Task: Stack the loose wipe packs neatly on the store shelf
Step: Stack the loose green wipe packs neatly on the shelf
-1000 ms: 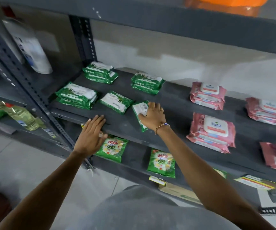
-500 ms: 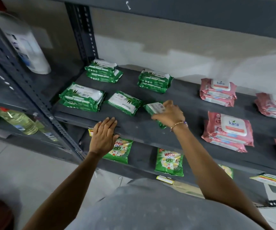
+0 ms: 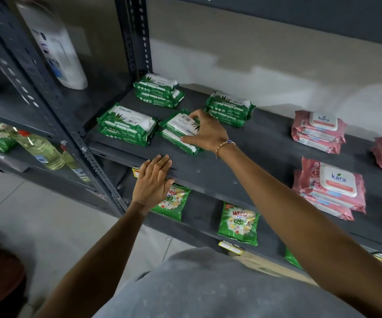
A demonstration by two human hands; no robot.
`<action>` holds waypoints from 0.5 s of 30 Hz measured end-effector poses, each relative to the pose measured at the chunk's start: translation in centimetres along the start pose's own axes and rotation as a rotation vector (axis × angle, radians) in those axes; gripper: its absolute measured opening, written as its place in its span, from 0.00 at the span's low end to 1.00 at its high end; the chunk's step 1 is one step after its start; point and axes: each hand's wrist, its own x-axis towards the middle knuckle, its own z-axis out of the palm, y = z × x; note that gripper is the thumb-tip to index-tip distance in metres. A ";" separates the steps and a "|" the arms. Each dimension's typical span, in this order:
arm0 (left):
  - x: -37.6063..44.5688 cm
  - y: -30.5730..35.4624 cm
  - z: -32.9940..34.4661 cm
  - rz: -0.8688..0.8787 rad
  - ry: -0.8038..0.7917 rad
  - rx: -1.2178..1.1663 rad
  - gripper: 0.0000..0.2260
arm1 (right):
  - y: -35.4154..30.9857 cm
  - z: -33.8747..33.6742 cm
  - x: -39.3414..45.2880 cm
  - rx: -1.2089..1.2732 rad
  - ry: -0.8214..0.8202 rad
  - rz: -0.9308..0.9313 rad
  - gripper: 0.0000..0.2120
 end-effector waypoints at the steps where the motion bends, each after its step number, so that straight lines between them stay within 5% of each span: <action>1: -0.1 0.0 0.1 0.002 0.013 0.000 0.23 | 0.0 0.3 0.2 0.006 -0.021 -0.004 0.32; 7: -0.1 0.8 -0.2 -0.036 0.117 -0.097 0.23 | 0.5 0.7 1.1 0.021 -0.127 -0.035 0.34; 11: 3.5 4.3 -3.2 -0.414 0.128 -0.219 0.23 | 1.1 -0.8 1.7 0.271 -0.182 0.102 0.31; 15: 8.9 6.6 -4.7 -0.819 -0.189 -0.723 0.35 | 2.1 -1.7 1.7 0.263 -0.219 0.208 0.28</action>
